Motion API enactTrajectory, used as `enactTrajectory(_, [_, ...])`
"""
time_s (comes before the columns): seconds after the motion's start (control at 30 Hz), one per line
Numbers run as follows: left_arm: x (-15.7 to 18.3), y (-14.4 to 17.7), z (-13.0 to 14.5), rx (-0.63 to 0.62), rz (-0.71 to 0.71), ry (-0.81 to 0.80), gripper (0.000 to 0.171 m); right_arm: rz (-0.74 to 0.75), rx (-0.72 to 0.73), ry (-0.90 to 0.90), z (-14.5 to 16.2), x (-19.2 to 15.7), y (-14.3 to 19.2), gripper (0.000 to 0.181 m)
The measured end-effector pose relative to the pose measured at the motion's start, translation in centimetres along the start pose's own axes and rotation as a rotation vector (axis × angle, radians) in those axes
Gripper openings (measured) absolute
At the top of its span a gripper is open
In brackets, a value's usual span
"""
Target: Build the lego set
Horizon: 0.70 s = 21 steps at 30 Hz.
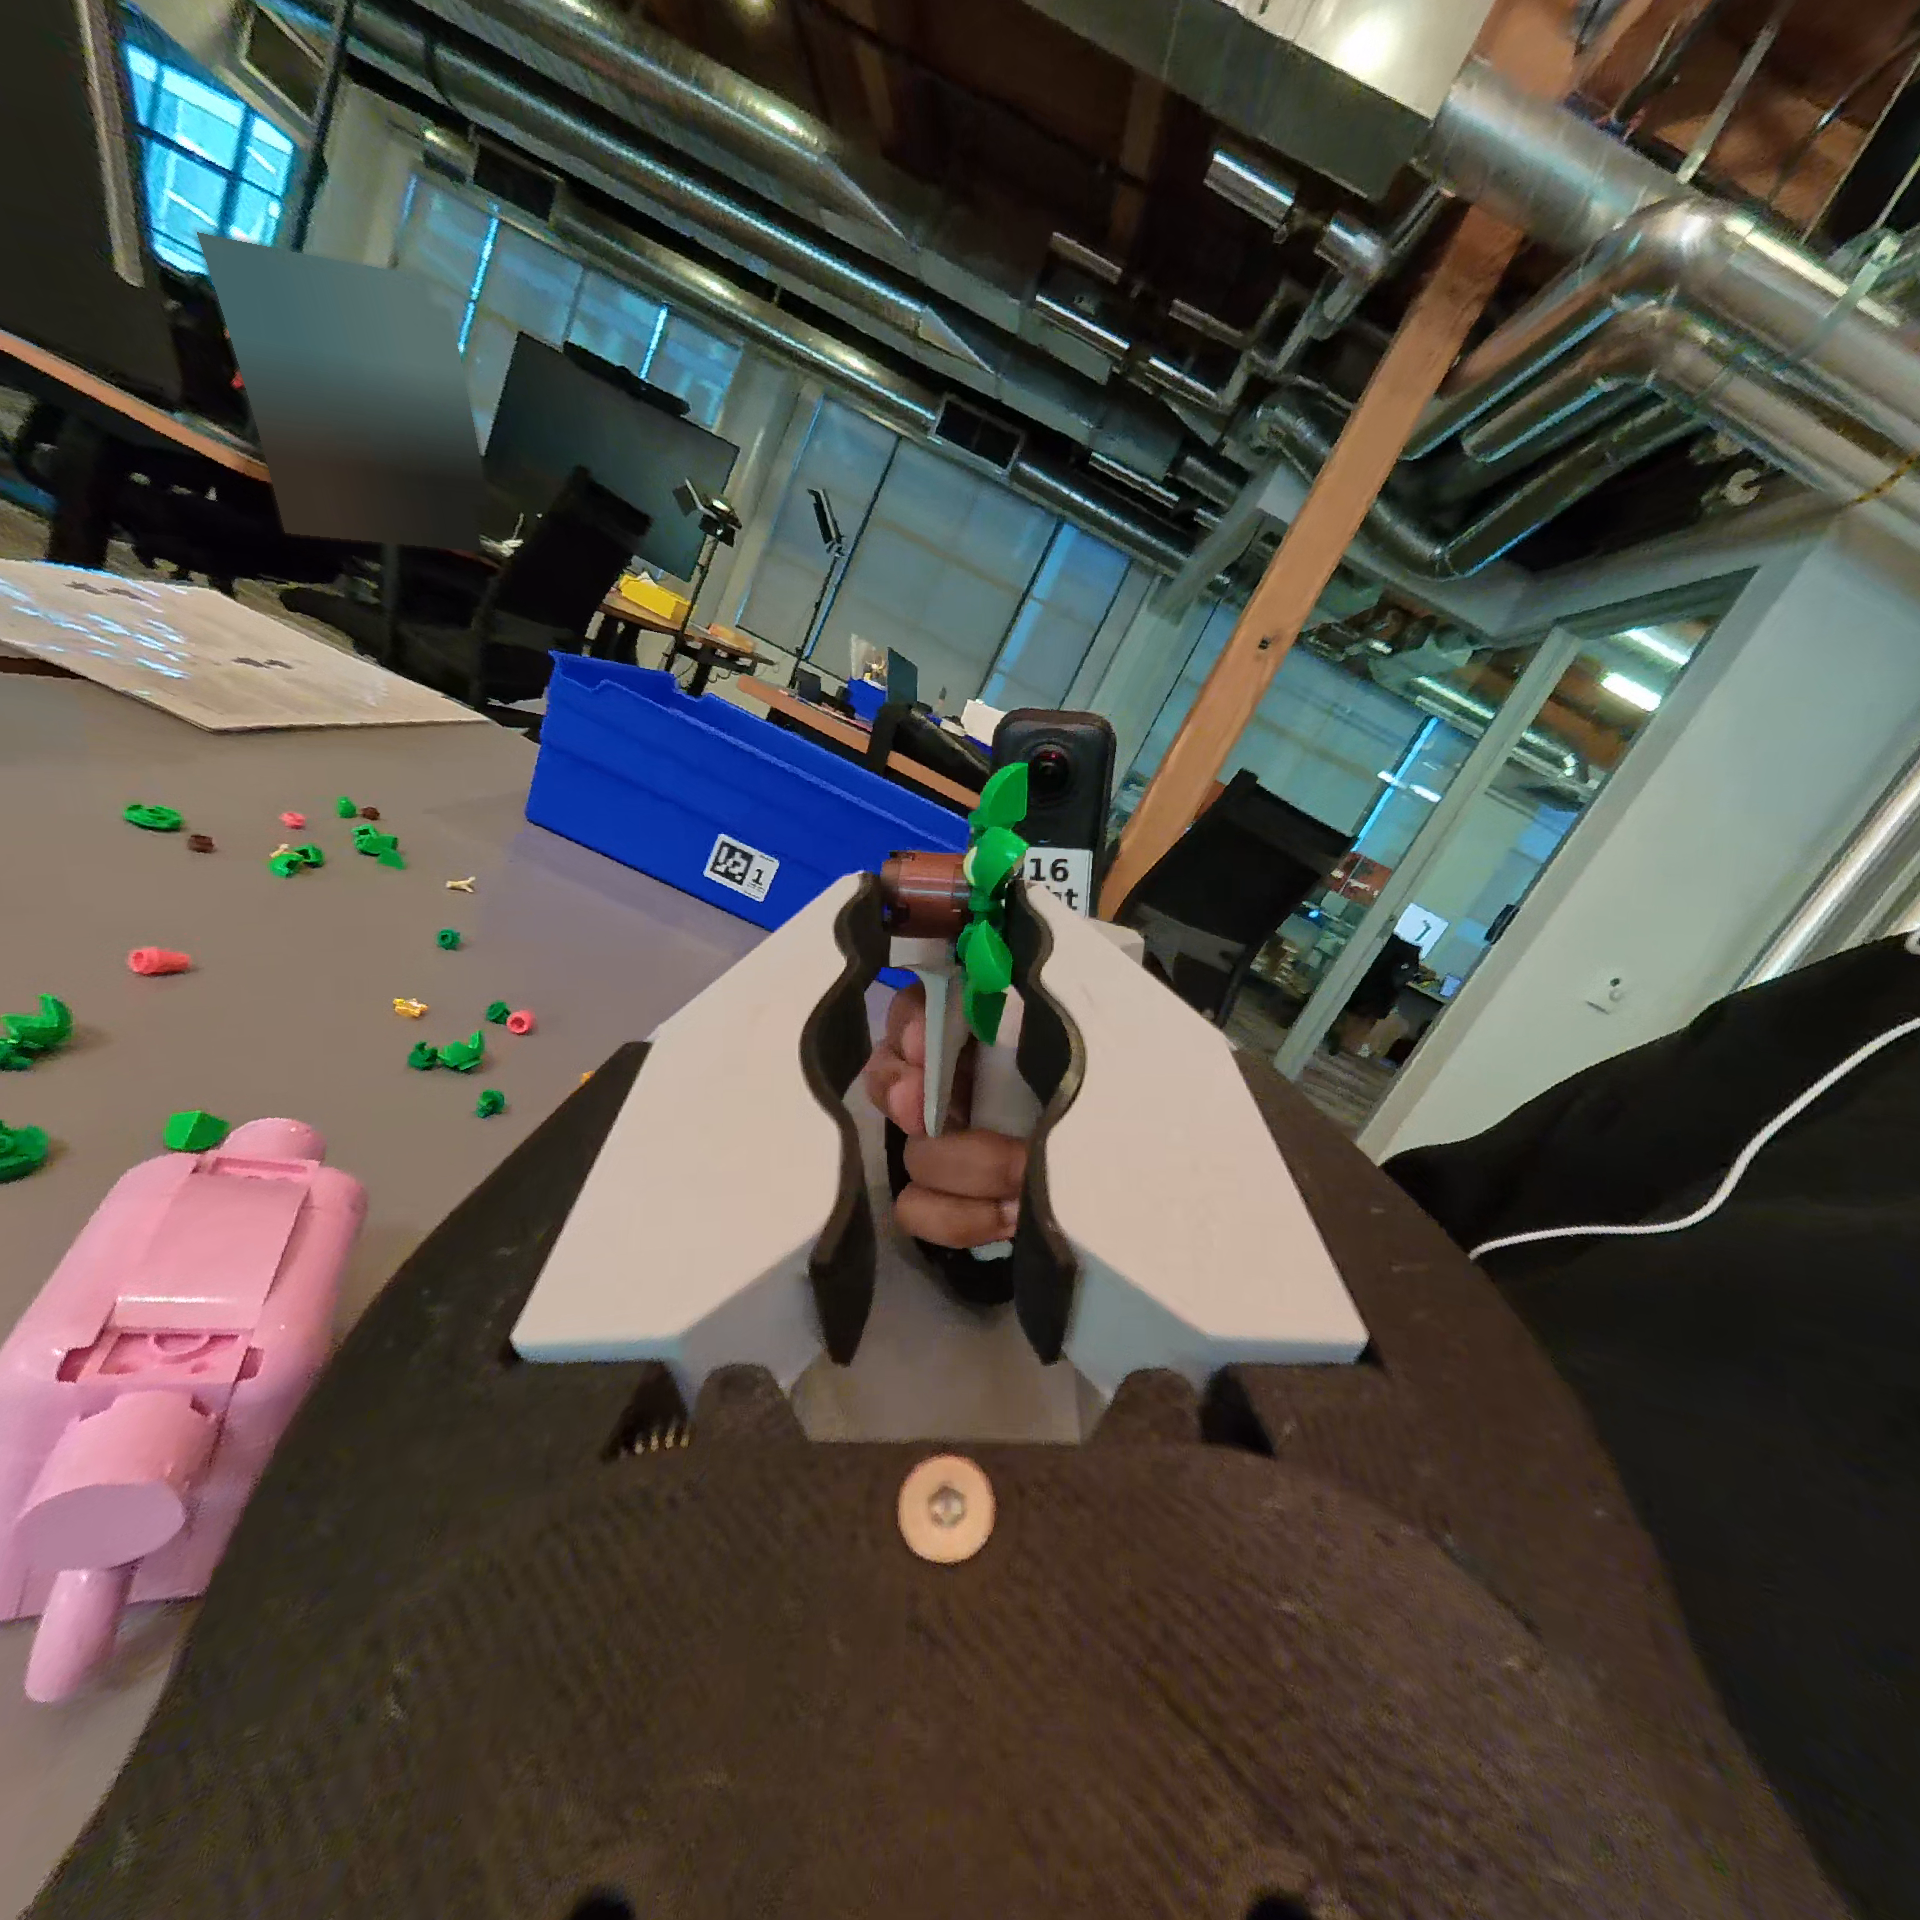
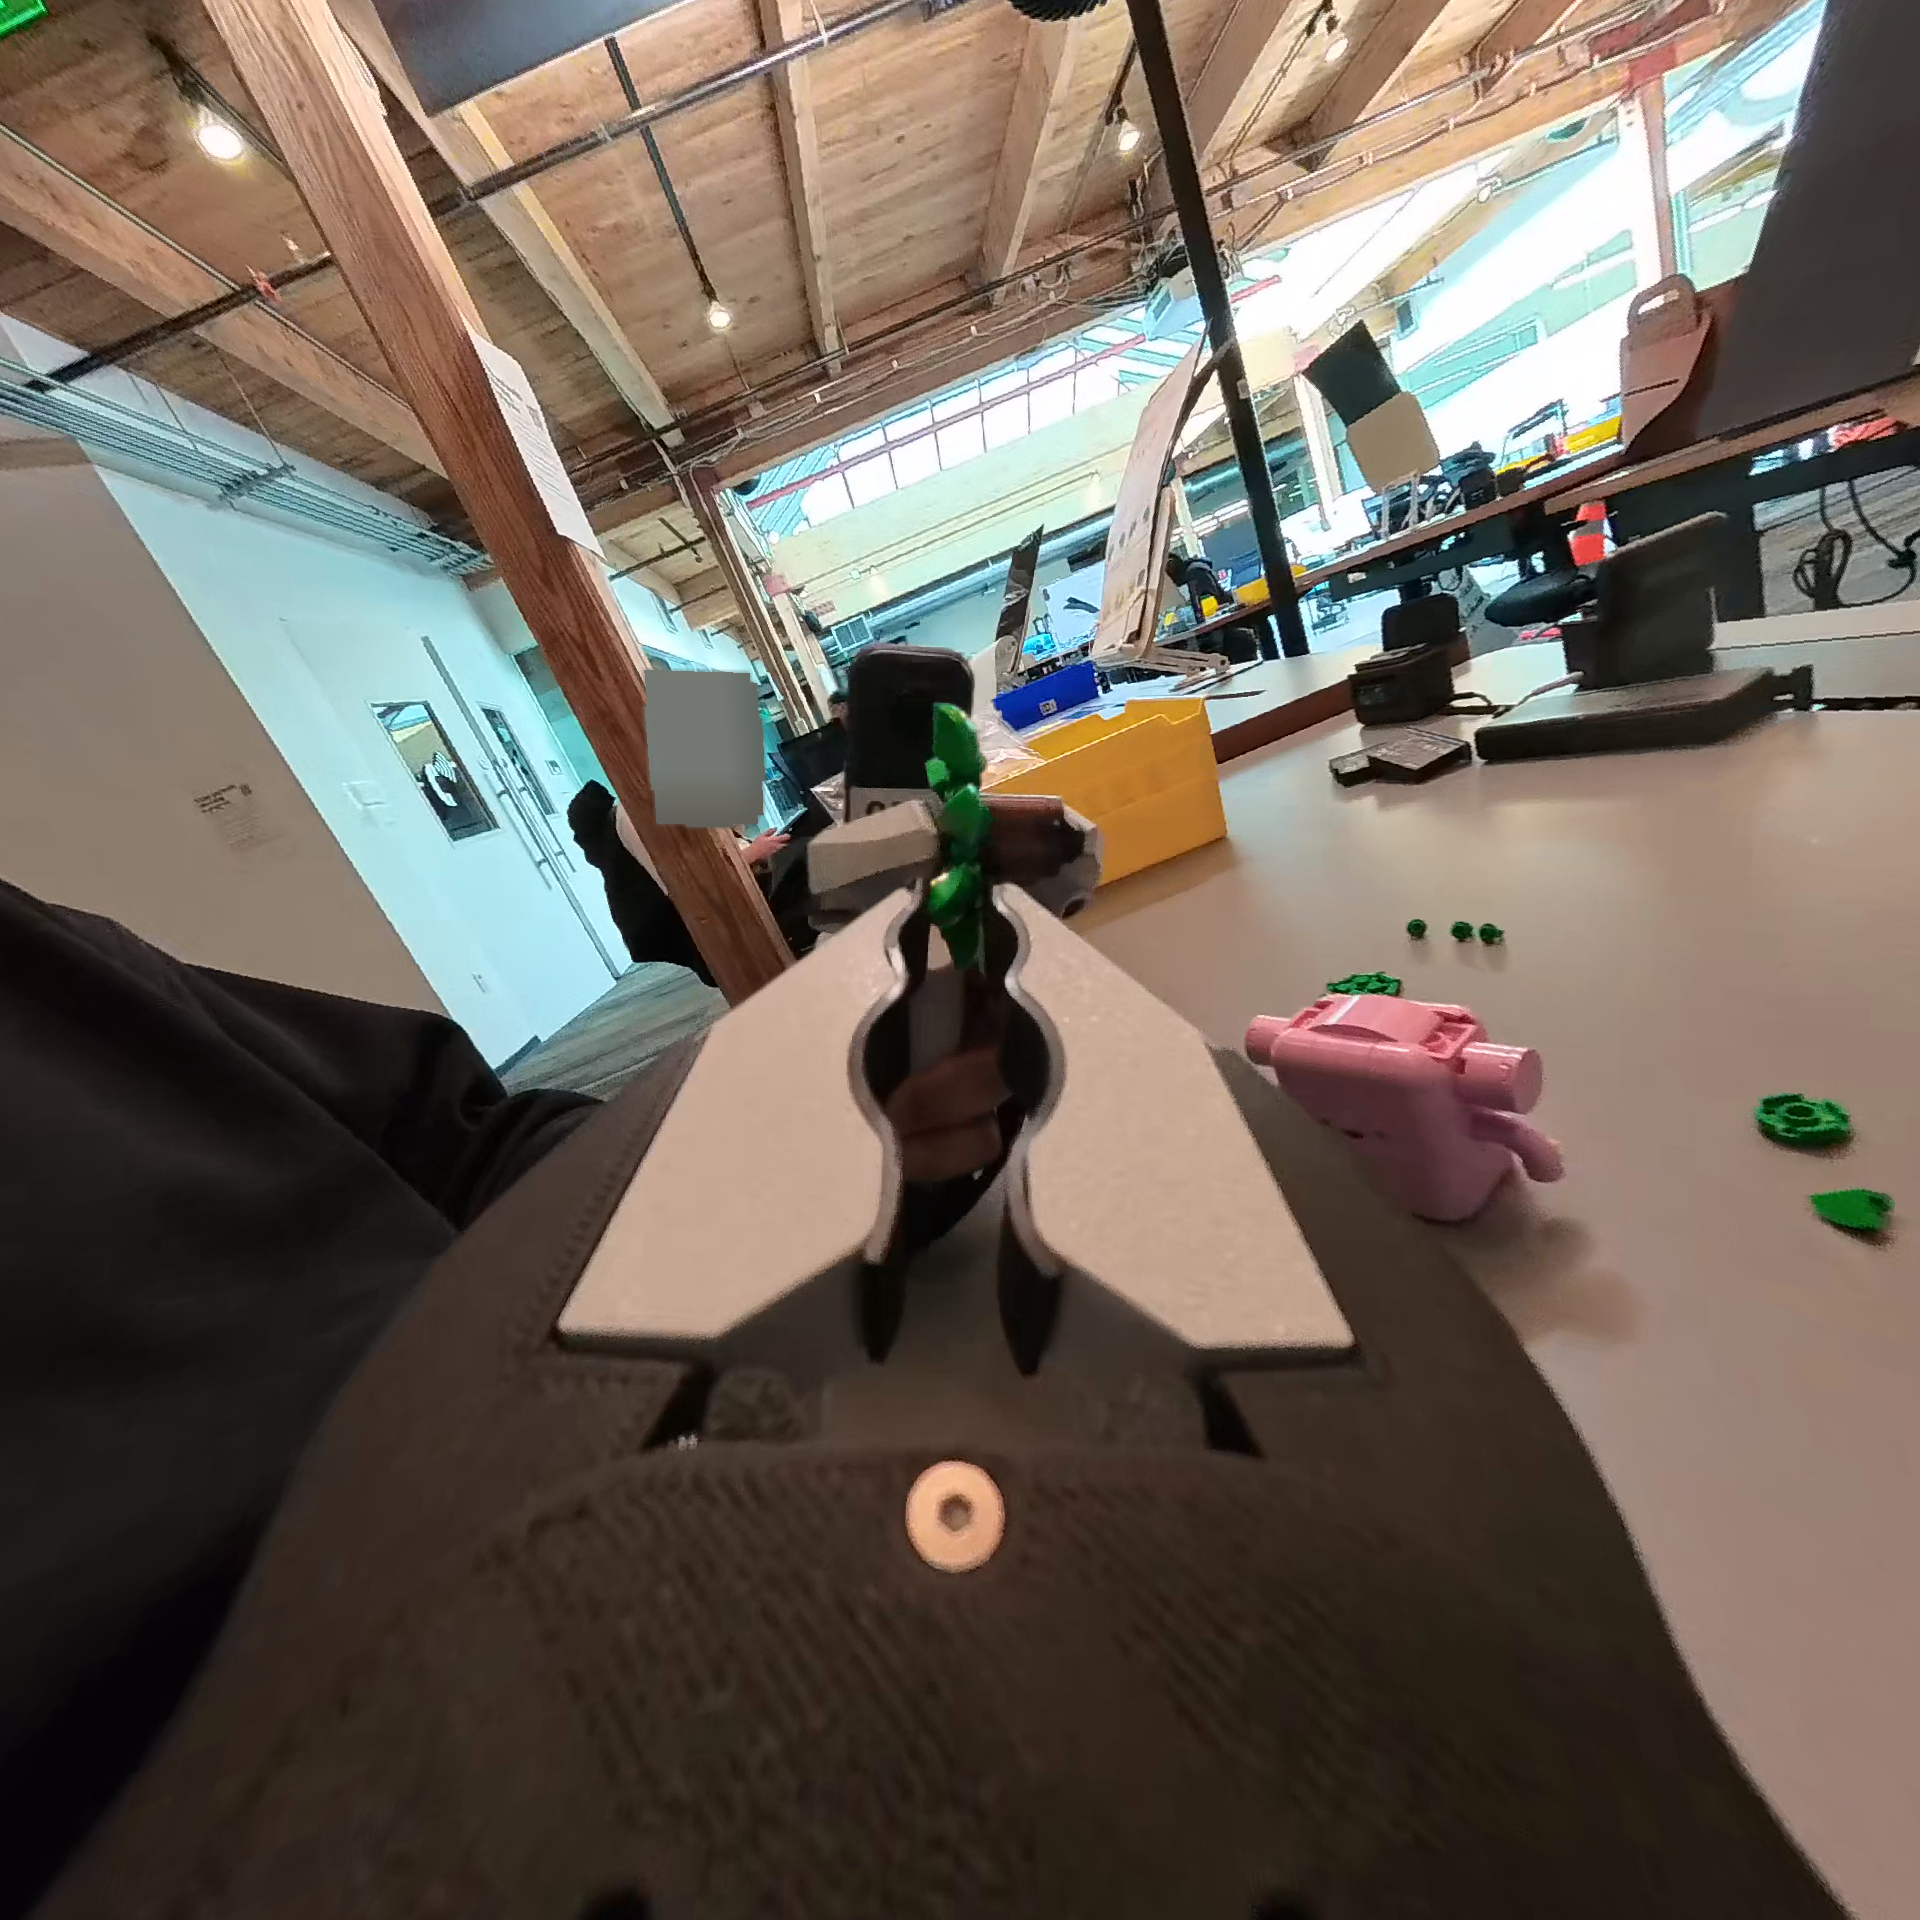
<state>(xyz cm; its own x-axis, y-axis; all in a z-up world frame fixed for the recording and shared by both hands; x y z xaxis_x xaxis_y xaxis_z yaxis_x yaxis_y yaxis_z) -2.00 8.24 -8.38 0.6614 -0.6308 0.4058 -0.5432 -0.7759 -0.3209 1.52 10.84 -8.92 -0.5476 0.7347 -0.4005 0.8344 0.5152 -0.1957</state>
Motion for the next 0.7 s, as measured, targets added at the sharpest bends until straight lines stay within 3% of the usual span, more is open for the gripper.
enactTrajectory(0.27, [0.1,0.17,-0.23,0.01,-0.018,-0.028,0.018,-0.01,-0.024,0.01,0.41,-0.23,-0.14,0.014])
enactTrajectory(0.37, [0.18,0.2,-0.27,0.015,-0.006,-0.019,0.018,0.015,-0.026,0.047,0.37,-0.16,-0.07,0.006])
enactTrajectory(0.7, [0.17,-0.06,0.0,-0.015,-0.04,-0.071,0.018,0.014,-0.04,0.008,0.45,0.03,0.03,0.005])
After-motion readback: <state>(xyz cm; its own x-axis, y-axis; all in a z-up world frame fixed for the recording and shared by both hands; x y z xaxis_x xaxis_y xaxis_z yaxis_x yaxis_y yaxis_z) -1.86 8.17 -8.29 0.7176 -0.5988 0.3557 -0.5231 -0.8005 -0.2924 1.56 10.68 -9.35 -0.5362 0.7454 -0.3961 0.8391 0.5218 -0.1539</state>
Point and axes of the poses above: each gripper's, where its closed fingertips meet, y back along the fingers, z out of its underside, x = y × z across the jaws, the point moved 3 cm from there along y, back along the fingers, and after that the axes turned 7 degrees about z, right-handed, at the moved point
